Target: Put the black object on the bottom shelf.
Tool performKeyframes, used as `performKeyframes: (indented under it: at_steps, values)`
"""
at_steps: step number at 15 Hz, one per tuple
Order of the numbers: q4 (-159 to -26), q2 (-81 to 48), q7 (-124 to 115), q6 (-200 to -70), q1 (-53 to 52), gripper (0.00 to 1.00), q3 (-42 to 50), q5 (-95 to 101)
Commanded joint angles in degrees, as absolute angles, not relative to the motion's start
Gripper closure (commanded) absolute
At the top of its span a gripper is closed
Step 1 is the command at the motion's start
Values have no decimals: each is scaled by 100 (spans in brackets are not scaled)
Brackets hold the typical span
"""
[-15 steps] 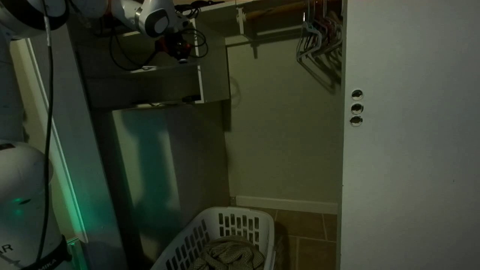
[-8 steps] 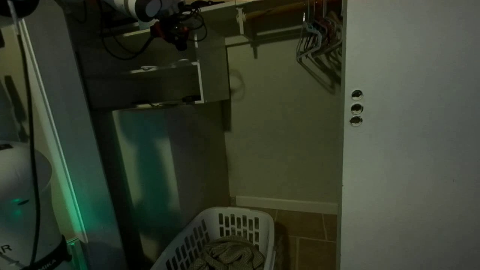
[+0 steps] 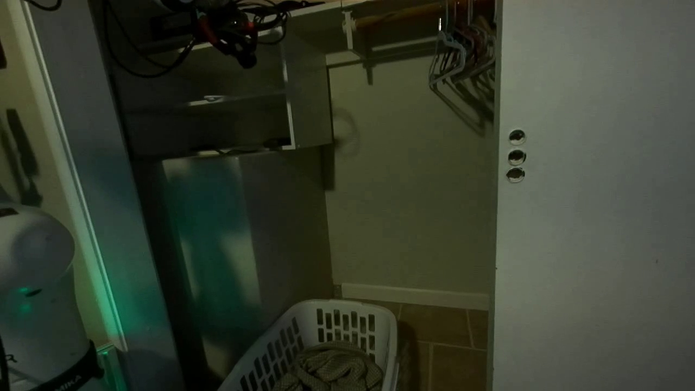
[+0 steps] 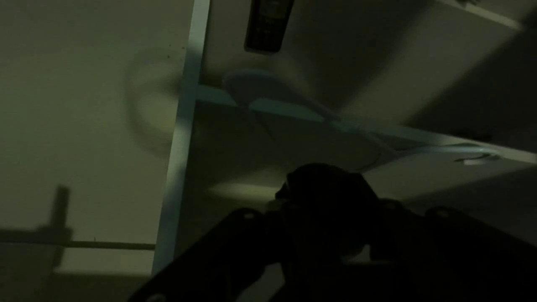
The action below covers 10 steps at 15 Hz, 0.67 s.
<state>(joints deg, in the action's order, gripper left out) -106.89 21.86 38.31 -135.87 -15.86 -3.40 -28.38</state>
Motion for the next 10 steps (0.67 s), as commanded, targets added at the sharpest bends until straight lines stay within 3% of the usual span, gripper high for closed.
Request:
performKeyframes:
  at_steps: [1,10]
  values:
    - [-11510,2958,3919,-13171,-1639,92,-192,-2514]
    - [-12057,3157,4034,-12575,-1917,92,-184,-2093]
